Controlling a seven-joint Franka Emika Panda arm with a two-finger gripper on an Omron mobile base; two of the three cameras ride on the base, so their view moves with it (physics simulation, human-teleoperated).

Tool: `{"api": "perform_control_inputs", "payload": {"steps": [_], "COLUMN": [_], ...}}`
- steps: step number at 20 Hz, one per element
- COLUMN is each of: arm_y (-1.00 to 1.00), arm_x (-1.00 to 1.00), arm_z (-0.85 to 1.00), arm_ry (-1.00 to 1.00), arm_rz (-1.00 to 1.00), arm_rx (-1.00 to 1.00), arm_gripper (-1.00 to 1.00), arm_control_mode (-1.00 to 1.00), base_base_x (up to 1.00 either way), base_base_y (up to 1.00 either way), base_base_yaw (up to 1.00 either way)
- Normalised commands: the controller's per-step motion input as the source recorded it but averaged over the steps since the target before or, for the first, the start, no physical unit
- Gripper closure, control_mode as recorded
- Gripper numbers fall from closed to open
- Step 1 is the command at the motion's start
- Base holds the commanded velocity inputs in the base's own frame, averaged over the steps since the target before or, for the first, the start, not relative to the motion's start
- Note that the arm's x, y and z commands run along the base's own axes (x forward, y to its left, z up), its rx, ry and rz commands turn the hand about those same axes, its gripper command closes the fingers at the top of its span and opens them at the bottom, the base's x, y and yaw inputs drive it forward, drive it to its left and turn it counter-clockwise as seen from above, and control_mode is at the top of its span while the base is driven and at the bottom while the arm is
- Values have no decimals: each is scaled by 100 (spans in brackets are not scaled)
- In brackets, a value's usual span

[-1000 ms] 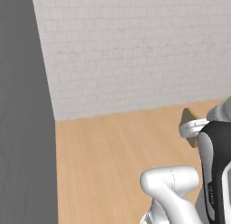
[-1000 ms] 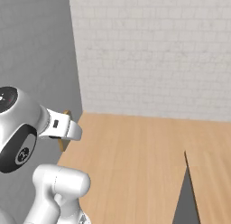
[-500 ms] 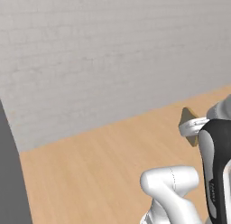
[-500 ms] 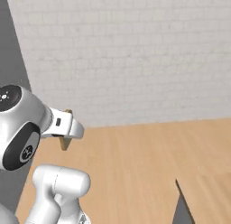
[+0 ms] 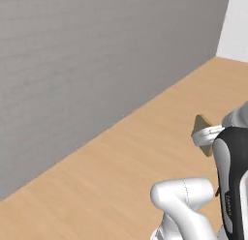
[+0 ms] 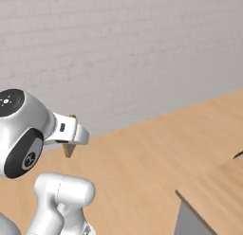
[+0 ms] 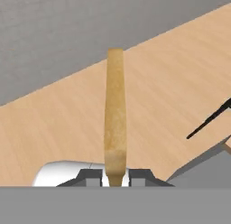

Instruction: Start the toaster. Once the lever pops up, take the bread to the plate on the dining counter.

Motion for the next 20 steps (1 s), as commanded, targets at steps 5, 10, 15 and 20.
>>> {"api": "perform_control_inputs", "payload": {"steps": [5, 10, 15, 20], "arm_y": [0, 0, 0, 0], "arm_x": [0, 0, 0, 0], "arm_z": [0, 0, 0, 0], "arm_ry": [0, 0, 0, 0], "arm_rz": [0, 0, 0, 0], "arm_rx": [0, 0, 0, 0], "arm_gripper": [100, 100, 100, 100], "arm_control_mode": [100, 100, 100, 100], "base_base_x": [44, 45, 52, 64], "base_base_y": [57, 58, 64, 72], "base_base_yaw": [-76, -76, -73, -70]}}
